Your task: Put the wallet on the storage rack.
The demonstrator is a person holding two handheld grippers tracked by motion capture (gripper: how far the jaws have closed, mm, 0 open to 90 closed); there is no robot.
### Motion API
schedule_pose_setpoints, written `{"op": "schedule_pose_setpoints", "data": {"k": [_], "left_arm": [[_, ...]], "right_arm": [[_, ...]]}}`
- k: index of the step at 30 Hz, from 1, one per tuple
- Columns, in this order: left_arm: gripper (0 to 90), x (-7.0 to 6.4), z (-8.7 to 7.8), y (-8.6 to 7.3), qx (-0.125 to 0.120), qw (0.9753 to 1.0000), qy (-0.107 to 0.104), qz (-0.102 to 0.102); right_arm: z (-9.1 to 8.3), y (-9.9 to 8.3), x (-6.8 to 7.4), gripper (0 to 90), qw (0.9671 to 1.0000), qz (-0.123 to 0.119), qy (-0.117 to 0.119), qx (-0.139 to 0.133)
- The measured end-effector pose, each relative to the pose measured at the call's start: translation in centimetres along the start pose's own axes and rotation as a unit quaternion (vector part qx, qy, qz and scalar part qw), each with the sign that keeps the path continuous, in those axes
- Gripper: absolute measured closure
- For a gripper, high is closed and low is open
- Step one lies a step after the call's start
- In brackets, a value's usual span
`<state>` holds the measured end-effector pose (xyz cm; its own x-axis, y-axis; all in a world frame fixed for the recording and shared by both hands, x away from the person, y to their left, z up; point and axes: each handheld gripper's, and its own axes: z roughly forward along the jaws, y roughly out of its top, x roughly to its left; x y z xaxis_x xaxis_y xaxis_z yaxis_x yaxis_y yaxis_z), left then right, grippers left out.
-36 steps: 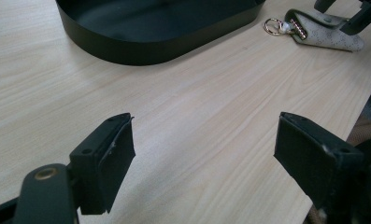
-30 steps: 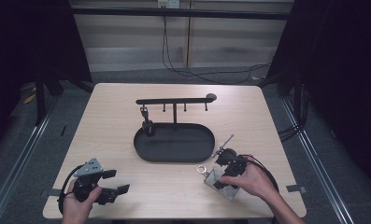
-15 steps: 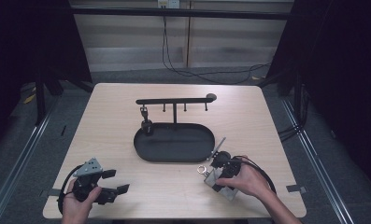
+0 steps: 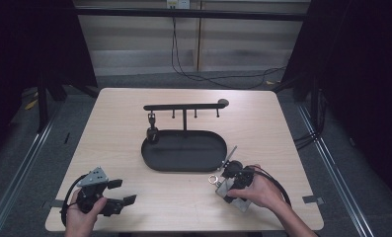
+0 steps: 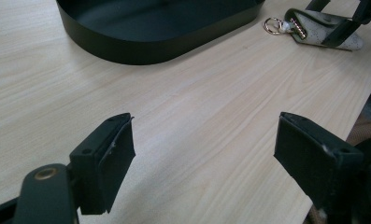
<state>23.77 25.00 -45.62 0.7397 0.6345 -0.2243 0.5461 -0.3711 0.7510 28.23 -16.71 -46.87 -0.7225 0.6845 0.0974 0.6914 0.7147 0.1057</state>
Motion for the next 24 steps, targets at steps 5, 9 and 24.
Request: {"op": "schedule_pose_setpoints", "data": {"k": [5,9,24], "left_arm": [[19.8,0.0,0.0,0.0,-0.001,1.0000,0.000,-0.001],[19.8,0.1,0.0,0.0,-0.001,1.0000,-0.001,-0.001],[19.6,0.2,0.0,0.0,0.002,1.0000,-0.001,-0.001]], "right_arm": [[0.0,0.1,0.2,29.4,1.0000,0.001,-0.005,0.005],[-0.3,0.3,0.2,32.7,0.9999,0.000,-0.010,0.010],[-1.9,0.4,0.0,34.0,0.9998,0.008,-0.012,0.012]]}}
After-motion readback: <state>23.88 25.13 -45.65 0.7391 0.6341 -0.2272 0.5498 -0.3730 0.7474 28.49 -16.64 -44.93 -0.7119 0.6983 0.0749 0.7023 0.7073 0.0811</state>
